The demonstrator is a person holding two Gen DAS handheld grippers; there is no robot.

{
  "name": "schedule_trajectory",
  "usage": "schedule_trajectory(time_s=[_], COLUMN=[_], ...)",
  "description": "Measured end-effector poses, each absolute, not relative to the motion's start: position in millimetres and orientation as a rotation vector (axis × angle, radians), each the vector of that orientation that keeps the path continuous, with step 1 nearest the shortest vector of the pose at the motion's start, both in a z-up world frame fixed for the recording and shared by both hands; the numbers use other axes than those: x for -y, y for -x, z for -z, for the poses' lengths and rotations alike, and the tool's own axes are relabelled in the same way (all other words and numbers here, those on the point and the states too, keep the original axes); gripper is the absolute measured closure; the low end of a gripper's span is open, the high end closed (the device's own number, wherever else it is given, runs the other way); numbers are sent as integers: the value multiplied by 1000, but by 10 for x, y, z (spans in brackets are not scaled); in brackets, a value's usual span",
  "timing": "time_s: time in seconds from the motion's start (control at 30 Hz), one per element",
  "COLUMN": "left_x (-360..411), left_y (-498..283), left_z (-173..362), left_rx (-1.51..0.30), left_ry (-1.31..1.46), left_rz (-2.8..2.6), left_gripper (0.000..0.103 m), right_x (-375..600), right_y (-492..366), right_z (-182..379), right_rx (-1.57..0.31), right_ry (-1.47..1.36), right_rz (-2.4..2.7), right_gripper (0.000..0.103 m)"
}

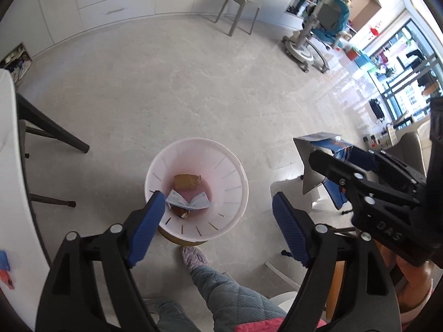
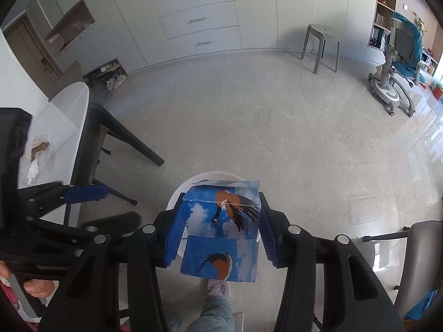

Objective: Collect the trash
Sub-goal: 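Open the left tool to drop the mask while the right tool drops the tissue box into the bin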

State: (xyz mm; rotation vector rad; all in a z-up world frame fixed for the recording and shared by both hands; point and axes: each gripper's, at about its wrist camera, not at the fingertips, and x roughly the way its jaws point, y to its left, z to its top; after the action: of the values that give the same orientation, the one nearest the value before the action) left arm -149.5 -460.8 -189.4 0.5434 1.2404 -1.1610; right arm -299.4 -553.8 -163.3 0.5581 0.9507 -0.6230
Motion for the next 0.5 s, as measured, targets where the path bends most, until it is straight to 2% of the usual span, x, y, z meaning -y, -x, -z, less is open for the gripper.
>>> schedule_trajectory(time_s=[0.4, 0.43, 0.47, 0.5], left_x=[3749, 3654, 3588, 3512], left_y=[1001, 956, 936, 899], left_z=[1339, 1296, 1265, 1229], left_rx=[-1137, -1133, -1129, -1124], left_ry=[-438, -428, -421, -413], left_rz=[921, 900, 887, 869], left_gripper=[15, 13, 13, 13], right_x=[5357, 5334, 5302, 5265], right_y=[2474, 2444, 2398, 2350], right_z=[2196, 2240, 2295, 2337], right_rx=[-1043, -1053, -1066, -1082], right_ry=[-531, -532, -530, -522], right_rz=[521, 513, 507, 514], right_gripper=[53, 46, 32, 24])
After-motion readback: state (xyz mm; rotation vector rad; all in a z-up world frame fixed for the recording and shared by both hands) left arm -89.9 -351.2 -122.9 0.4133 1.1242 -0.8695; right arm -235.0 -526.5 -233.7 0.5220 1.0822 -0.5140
